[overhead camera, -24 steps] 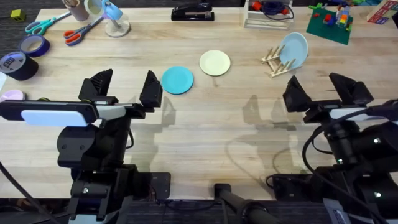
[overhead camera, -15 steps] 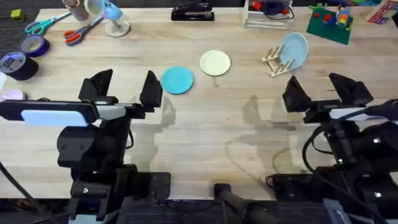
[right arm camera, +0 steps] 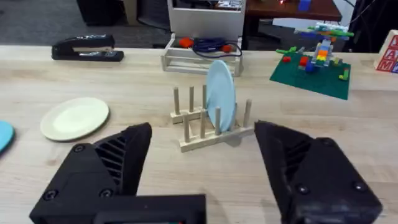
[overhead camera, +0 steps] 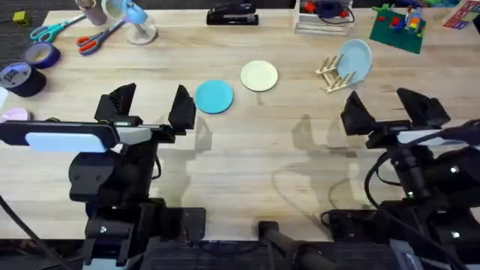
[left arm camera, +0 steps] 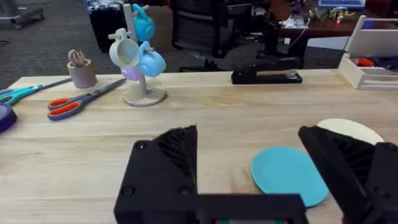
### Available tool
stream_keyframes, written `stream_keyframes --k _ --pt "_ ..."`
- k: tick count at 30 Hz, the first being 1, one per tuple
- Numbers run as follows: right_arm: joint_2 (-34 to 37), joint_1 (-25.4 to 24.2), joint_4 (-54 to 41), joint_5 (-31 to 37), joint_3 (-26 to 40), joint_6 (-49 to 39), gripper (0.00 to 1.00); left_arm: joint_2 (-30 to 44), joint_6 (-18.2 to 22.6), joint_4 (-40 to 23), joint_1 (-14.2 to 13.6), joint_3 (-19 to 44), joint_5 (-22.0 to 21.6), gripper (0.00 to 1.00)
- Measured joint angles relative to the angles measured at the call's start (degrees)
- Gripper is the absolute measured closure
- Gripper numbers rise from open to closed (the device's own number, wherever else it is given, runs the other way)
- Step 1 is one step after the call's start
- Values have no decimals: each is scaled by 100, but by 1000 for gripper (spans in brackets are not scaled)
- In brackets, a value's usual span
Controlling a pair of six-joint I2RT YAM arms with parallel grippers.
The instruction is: Pick up the plates from the table one by one and place each into a slot on the dish rack.
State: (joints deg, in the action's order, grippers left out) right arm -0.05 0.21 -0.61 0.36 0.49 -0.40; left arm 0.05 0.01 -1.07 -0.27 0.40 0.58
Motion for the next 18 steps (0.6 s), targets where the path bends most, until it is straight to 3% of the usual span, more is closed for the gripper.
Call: stream_keyframes --k 5,8,12,18 --pt "1 0 23 1 0 0 8 0 0 -77 -2 22 -2 8" --pt "0 0 -49 -2 66 1 8 0 -2 -587 -2 240 -9 8" --pt "5 0 -550 -2 541 1 8 0 -1 -1613 -2 1001 -22 8" --pt "16 0 -1867 -1 1837 1 7 92 -2 -3160 -2 2460 -26 8"
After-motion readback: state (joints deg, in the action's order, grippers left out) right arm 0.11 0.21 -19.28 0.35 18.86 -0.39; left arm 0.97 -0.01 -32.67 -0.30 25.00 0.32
